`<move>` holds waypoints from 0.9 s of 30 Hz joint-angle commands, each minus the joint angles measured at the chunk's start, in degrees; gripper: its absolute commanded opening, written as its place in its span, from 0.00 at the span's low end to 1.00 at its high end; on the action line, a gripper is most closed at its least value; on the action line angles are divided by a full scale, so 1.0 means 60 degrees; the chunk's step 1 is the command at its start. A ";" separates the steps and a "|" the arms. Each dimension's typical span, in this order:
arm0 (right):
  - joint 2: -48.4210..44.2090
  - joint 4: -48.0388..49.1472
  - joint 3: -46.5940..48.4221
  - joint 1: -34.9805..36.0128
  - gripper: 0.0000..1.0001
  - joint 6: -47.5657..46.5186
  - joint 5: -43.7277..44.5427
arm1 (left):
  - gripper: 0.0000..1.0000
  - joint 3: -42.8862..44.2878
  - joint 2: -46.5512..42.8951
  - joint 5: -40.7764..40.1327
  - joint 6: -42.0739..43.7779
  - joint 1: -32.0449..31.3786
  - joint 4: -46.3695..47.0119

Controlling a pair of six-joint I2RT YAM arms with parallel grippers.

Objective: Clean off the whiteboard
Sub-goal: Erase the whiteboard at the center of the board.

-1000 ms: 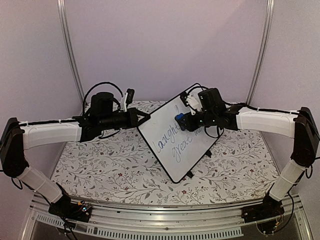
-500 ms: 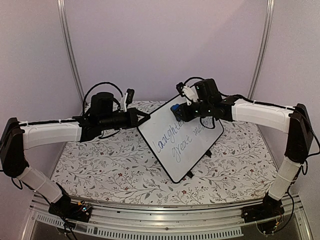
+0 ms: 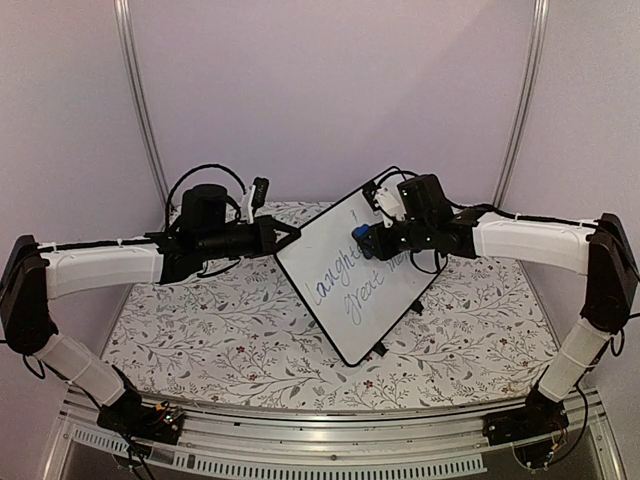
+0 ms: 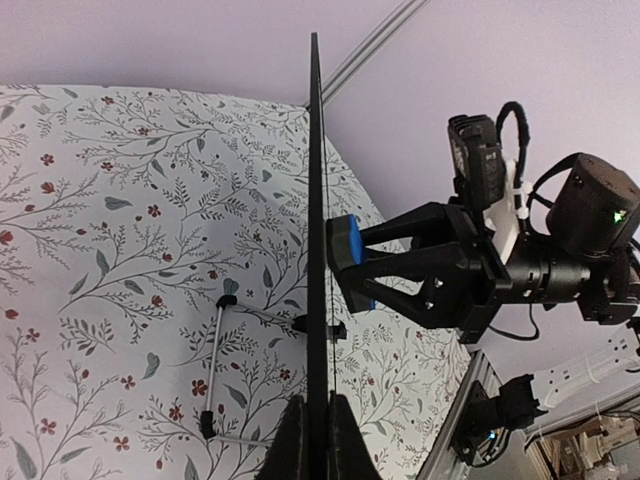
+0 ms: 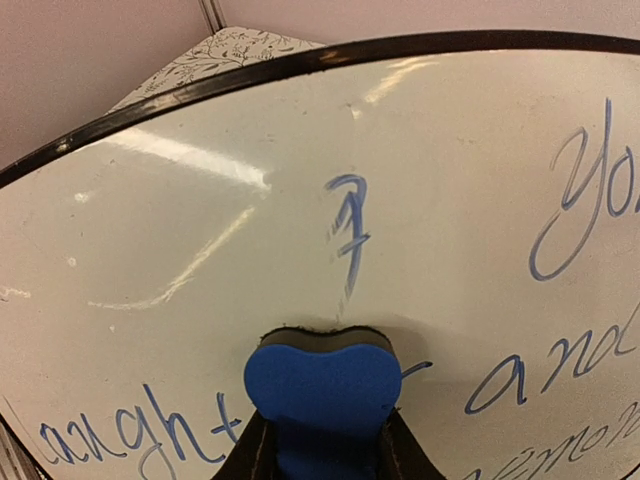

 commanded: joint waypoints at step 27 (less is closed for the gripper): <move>0.0232 -0.1056 0.0785 -0.0376 0.17 0.0083 -0.1013 | 0.00 -0.0149 -0.0523 0.1173 0.0375 -0.0080 0.0181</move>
